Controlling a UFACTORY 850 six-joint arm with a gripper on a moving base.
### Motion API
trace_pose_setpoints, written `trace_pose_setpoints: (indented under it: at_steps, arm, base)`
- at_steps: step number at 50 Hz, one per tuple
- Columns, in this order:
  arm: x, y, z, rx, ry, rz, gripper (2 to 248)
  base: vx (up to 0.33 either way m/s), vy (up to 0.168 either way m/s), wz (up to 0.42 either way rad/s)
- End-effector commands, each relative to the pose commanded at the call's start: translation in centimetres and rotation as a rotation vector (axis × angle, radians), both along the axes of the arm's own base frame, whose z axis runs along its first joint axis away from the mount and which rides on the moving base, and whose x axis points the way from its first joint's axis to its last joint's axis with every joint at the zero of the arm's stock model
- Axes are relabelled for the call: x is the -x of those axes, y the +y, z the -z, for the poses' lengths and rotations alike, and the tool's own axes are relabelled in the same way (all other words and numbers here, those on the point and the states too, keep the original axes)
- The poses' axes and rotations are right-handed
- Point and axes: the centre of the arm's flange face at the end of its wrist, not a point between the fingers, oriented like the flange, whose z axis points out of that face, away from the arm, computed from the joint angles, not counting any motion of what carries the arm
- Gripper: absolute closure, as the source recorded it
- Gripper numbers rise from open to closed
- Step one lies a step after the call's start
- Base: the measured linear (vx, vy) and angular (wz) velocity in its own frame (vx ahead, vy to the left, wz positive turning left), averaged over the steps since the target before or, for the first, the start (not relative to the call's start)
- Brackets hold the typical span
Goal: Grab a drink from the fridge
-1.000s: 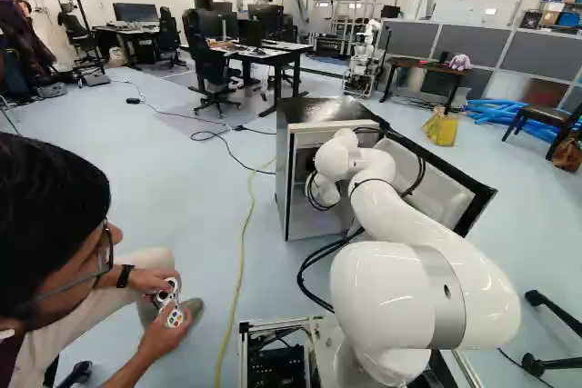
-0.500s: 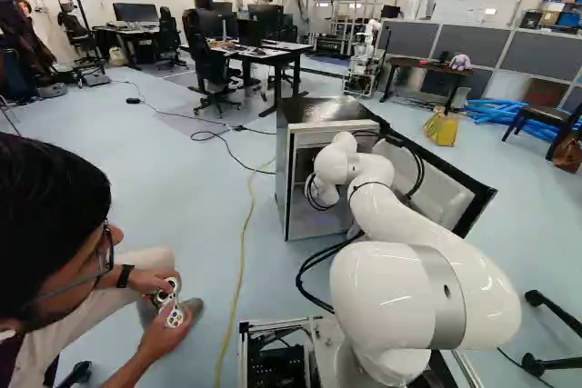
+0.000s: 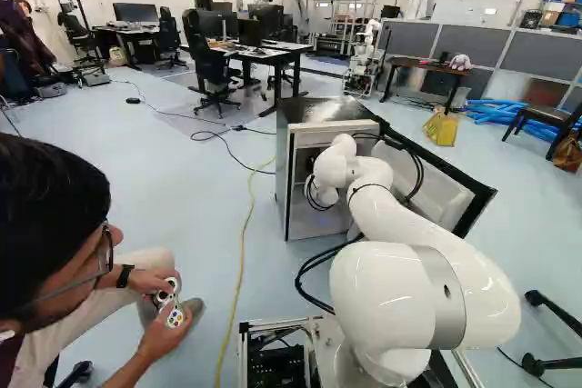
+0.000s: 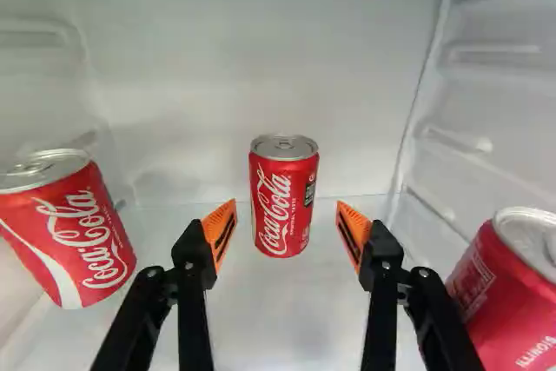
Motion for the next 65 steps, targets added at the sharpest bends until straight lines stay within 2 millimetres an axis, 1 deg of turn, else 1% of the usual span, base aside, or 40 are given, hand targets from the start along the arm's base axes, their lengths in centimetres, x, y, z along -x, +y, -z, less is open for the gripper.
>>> trace_pose_setpoints:
  at_steps: [57, 58, 62, 63, 65]
  arm:
    - [-0.27, 0.01, 0.24, 0.002, -0.011, -0.001, 79]
    - [-0.27, 0.01, 0.24, 0.002, -0.011, -0.001, 107]
    - [-0.27, 0.01, 0.24, 0.002, -0.011, -0.001, 107]
    - [-0.27, 0.01, 0.24, 0.002, -0.011, -0.001, 145]
    - [-0.27, 0.01, 0.24, 0.002, -0.011, -0.001, 145]
  base:
    - [0.0, 0.0, 0.0]
    - [0.0, 0.0, 0.0]
    - [0.0, 0.0, 0.0]
    - [0.0, 0.0, 0.0]
    - [0.0, 0.0, 0.0]
